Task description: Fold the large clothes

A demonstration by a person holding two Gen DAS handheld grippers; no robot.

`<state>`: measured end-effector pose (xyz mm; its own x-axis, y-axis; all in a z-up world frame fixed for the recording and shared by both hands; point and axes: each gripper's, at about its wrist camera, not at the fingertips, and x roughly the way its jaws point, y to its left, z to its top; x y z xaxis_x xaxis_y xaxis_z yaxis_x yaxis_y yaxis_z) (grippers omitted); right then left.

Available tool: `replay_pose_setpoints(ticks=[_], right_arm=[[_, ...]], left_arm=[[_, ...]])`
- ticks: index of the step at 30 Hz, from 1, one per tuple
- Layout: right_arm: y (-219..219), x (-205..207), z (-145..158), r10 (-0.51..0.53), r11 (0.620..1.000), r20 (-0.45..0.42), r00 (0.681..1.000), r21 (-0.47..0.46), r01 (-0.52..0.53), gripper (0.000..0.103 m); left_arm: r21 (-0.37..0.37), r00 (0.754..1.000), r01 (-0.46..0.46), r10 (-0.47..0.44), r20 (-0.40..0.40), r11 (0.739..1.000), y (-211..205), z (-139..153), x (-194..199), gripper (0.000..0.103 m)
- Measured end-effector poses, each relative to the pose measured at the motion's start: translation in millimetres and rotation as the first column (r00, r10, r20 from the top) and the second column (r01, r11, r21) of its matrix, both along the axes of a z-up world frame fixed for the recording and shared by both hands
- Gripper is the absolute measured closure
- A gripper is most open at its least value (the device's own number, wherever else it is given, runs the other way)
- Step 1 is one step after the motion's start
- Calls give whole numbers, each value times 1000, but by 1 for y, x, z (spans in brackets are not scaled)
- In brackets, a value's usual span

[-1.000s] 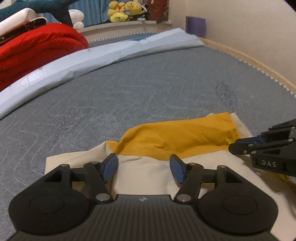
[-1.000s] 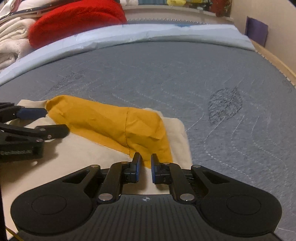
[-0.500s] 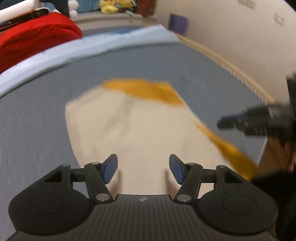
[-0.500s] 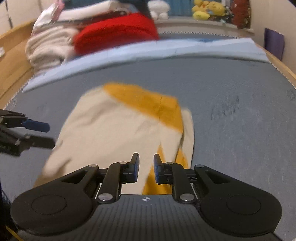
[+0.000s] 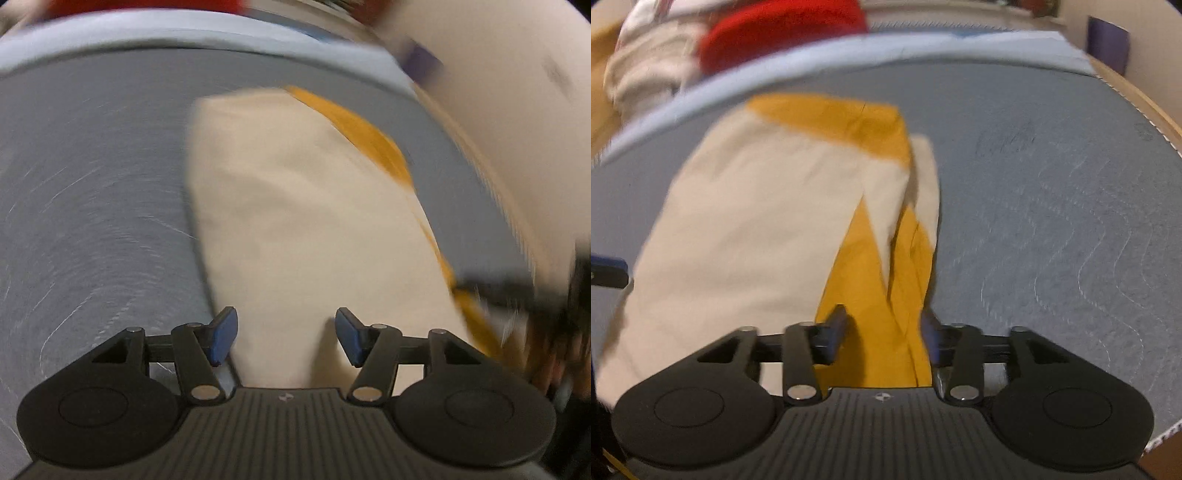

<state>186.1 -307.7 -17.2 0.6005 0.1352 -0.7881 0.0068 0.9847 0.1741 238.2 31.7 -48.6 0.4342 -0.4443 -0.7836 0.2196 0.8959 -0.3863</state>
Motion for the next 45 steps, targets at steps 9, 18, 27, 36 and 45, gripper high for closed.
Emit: replay_pose_setpoints(ticks=[9, 18, 27, 36, 45], right_arm=[[-21, 42, -26, -76, 980, -90, 993, 179, 91, 36], [-38, 64, -55, -132, 913, -180, 975, 360, 190, 38], [-20, 71, -36, -114, 926, -66, 991, 355, 130, 94], [35, 103, -7, -131, 887, 122, 984, 457, 62, 98], [91, 138, -18, -59, 943, 124, 991, 333, 15, 98]], left_arm=[[-149, 951, -227, 187, -247, 962, 11, -53, 54, 9], [-295, 942, -274, 194, -273, 916, -8, -84, 95, 5], [-284, 968, -248, 228, -102, 926, -21, -52, 103, 53], [-226, 957, -255, 279, 81, 940, 32, 15, 120, 52], [-79, 899, -431, 435, 51, 899, 118, 13, 128, 29]])
